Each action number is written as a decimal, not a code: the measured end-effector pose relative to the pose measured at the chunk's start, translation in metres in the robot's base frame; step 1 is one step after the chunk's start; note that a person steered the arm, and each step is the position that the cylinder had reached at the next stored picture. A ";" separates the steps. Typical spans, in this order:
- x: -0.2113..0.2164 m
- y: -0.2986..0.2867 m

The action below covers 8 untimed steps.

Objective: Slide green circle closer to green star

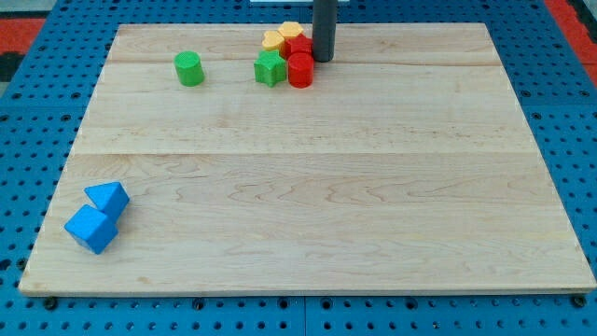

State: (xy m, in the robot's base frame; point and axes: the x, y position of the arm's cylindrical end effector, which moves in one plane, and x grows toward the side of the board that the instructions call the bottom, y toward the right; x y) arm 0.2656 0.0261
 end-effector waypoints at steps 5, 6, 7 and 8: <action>0.138 -0.095; 0.114 -0.193; 0.082 -0.262; 0.040 -0.243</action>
State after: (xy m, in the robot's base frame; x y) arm 0.3055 -0.2168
